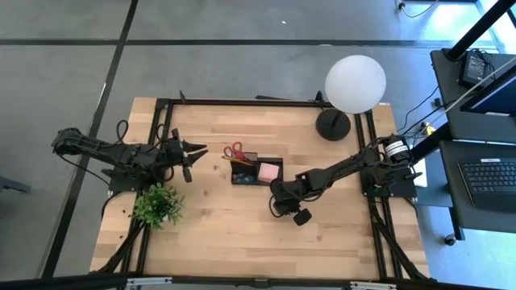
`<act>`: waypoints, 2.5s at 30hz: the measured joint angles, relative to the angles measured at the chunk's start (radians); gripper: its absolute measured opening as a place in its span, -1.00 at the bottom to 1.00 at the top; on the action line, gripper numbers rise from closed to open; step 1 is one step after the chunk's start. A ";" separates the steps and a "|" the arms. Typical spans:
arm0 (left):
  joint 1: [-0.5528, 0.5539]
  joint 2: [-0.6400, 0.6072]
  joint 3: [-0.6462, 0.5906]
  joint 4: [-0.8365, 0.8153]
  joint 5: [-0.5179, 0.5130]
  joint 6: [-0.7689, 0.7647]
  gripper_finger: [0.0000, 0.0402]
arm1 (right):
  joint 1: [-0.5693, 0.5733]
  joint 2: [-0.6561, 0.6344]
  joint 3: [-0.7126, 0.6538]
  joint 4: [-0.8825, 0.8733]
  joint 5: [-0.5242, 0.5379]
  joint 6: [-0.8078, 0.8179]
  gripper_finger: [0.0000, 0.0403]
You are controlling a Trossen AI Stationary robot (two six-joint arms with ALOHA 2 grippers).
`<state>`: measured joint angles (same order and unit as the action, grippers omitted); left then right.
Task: Pick and place office supplies into organizer
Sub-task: Put the light green binder clip into the black desk organizer
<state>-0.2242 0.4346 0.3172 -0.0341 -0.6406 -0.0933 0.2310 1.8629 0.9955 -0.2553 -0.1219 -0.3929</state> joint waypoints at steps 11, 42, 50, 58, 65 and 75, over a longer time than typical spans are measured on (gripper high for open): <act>0.000 0.000 0.000 0.000 0.000 -0.001 -0.64 | -0.011 0.007 0.039 -0.024 0.004 0.081 -0.64; 0.000 0.000 0.000 -0.048 0.004 0.003 -0.64 | -0.158 0.077 0.356 0.070 0.192 0.237 -0.63; 0.000 0.000 0.000 -0.053 0.004 0.002 -0.64 | -0.155 0.132 0.356 0.064 0.279 0.285 -0.63; 0.000 0.000 0.000 -0.053 0.004 0.002 -0.64 | -0.155 0.159 0.356 0.035 0.280 0.308 -0.63; 0.000 0.000 0.000 -0.053 0.004 0.002 -0.64 | -0.155 0.161 0.356 0.032 0.281 0.310 -0.63; 0.000 0.000 0.000 -0.053 0.004 -0.001 -0.64 | -0.163 0.161 0.356 0.017 0.300 0.310 -0.63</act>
<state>-0.2241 0.4345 0.3176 -0.0868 -0.6369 -0.0940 0.0683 2.0235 1.3510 -0.2381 0.1785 -0.0830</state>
